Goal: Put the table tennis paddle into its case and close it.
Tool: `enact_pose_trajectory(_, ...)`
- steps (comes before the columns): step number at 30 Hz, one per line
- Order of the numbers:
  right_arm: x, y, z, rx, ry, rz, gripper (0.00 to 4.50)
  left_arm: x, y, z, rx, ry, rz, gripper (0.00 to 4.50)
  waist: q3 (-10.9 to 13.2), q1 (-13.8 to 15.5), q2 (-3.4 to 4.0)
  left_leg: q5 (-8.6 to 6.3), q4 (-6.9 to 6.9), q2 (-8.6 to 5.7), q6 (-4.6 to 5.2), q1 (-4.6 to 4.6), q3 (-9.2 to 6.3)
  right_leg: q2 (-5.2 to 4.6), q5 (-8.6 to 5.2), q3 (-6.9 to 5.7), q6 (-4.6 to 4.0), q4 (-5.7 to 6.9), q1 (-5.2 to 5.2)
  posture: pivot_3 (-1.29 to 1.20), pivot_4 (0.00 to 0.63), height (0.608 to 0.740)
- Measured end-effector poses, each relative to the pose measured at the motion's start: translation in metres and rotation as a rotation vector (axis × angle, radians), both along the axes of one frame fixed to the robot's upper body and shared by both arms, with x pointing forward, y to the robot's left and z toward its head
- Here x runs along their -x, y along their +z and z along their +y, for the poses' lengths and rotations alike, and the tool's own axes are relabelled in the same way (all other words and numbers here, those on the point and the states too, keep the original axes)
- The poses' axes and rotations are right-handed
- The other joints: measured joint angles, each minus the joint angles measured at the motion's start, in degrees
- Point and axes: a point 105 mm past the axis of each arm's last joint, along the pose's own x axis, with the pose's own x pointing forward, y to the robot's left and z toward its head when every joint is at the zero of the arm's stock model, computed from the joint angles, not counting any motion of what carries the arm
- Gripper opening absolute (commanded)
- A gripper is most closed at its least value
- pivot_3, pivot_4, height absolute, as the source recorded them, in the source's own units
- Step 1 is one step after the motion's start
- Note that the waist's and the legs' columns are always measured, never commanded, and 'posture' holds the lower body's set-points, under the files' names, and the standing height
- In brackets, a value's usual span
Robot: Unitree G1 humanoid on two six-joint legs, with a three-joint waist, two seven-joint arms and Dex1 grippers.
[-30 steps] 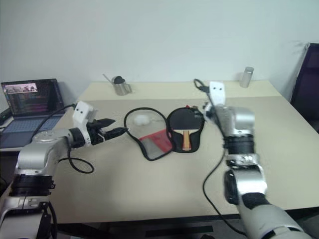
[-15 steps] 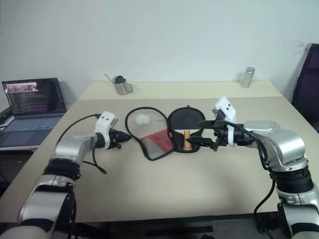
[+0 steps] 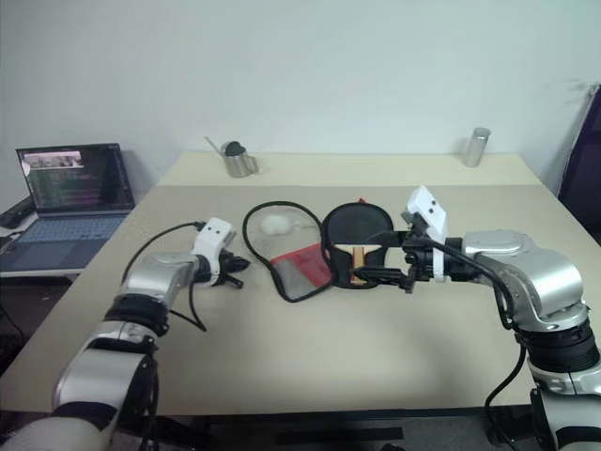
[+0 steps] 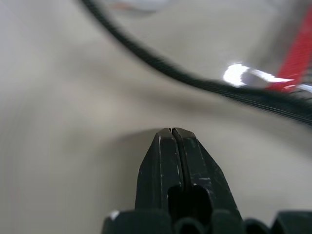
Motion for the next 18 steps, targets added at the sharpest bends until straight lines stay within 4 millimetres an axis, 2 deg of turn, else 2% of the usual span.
enact_pose_trajectory(3, 0.000, 0.000, 0.000, -0.002, -0.001, -0.001, 4.50, -0.003, -0.001, -0.018, 0.034, -0.022, -0.013, 0.03, 0.00, 0.09, -0.02, 0.00, 0.02, -0.01, 0.00, -0.01, 0.00, -0.01, 0.00, -0.01, 0.00, 0.01, 0.00, 0.00, 0.150, 0.740)
enact_pose_trajectory(8, -0.002, 0.000, -0.001, -0.001, -0.020, -0.006, 4.50, -0.007, 0.003, -0.060, 0.125, -0.075, -0.050, 0.03, 0.02, 0.27, -0.04, 0.00, 0.03, -0.01, 0.00, -0.03, 0.02, -0.02, 0.00, 0.00, 0.00, 0.01, -0.02, 0.00, 0.150, 0.740)
enact_pose_trajectory(13, -0.005, 0.004, -0.011, 0.021, -0.060, -0.031, 4.50, -0.010, 0.024, -0.084, 0.149, -0.134, -0.117, 0.03, 0.02, 0.35, -0.05, 0.01, 0.04, -0.01, -0.01, -0.03, 0.02, -0.02, 0.00, -0.01, 0.00, 0.01, 0.00, 0.00, 0.150, 0.740)
enact_pose_trajectory(18, -0.011, 0.014, -0.031, 0.030, -0.134, -0.078, 4.50, -0.015, 0.051, -0.122, 0.189, -0.206, -0.200, 0.03, 0.05, 1.38, -0.12, 0.01, 0.07, -0.03, -0.01, -0.03, 0.02, -0.02, 0.02, -0.02, 0.03, 0.00, 0.03, 0.00, 0.150, 0.740)
